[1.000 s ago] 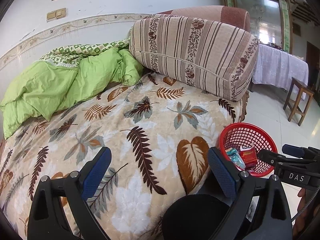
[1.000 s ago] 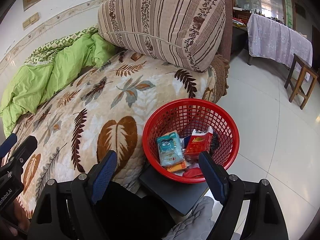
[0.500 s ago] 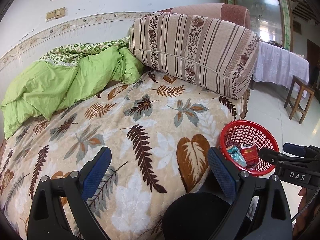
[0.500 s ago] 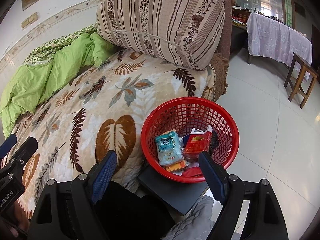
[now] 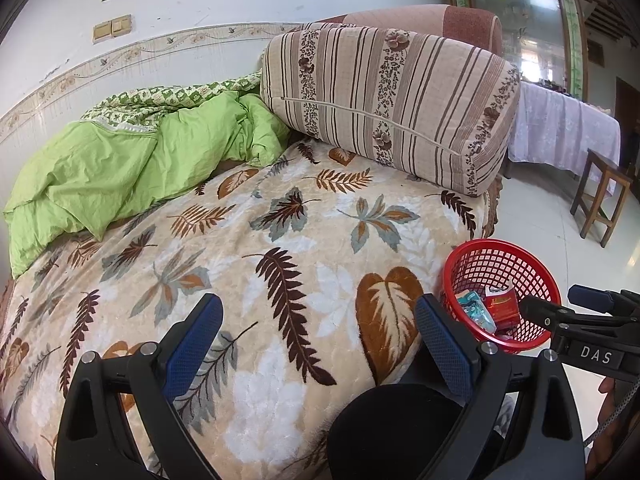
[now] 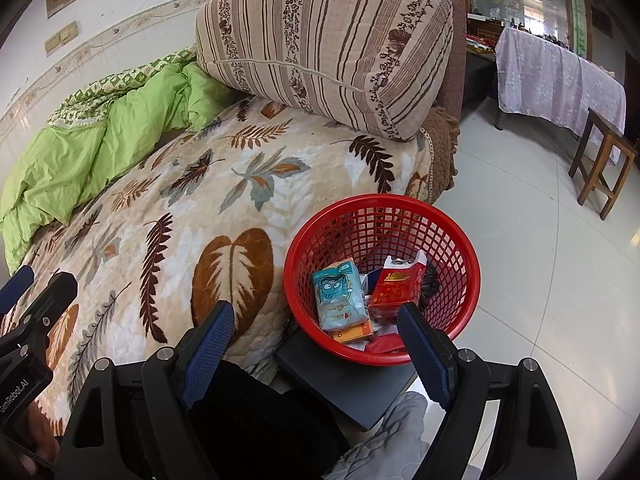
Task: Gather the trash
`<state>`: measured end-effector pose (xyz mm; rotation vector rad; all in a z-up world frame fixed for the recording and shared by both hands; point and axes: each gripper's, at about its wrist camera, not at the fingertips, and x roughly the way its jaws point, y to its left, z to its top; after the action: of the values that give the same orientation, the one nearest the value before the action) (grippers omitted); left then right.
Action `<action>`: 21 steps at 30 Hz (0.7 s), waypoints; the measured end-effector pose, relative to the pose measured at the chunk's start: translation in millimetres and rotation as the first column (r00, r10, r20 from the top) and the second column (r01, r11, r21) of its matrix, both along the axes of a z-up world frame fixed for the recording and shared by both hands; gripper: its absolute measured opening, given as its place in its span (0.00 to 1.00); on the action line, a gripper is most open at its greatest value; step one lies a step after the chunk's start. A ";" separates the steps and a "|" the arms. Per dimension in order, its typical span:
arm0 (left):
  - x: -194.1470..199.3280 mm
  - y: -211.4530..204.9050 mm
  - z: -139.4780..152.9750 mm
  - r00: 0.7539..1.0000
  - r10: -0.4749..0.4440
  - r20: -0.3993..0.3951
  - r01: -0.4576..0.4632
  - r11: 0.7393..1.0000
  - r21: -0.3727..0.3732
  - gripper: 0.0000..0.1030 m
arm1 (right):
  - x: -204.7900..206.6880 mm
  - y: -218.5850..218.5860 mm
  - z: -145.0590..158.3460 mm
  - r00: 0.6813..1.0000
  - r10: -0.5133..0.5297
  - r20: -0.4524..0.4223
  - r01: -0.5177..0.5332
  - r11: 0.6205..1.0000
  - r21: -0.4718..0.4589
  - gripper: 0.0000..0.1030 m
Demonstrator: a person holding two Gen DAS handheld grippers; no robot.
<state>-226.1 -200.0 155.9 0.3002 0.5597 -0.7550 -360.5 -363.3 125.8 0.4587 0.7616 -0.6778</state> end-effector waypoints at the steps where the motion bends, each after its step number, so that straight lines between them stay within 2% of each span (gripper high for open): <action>1: -0.1 -1.0 0.6 1.000 -0.001 0.000 0.001 1.000 0.000 0.93 | 0.0 -0.1 0.0 1.000 -0.001 -0.001 0.001 1.000 0.000 0.83; 21: -2.0 -2.2 -0.5 1.000 -0.006 0.002 0.006 1.000 0.003 0.93 | -0.5 -0.2 -0.3 1.000 -0.002 0.000 0.002 1.000 0.000 0.83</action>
<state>-228.1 -202.2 155.4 0.3050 0.5583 -0.7593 -361.0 -363.5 125.5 0.4589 0.7616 -0.6795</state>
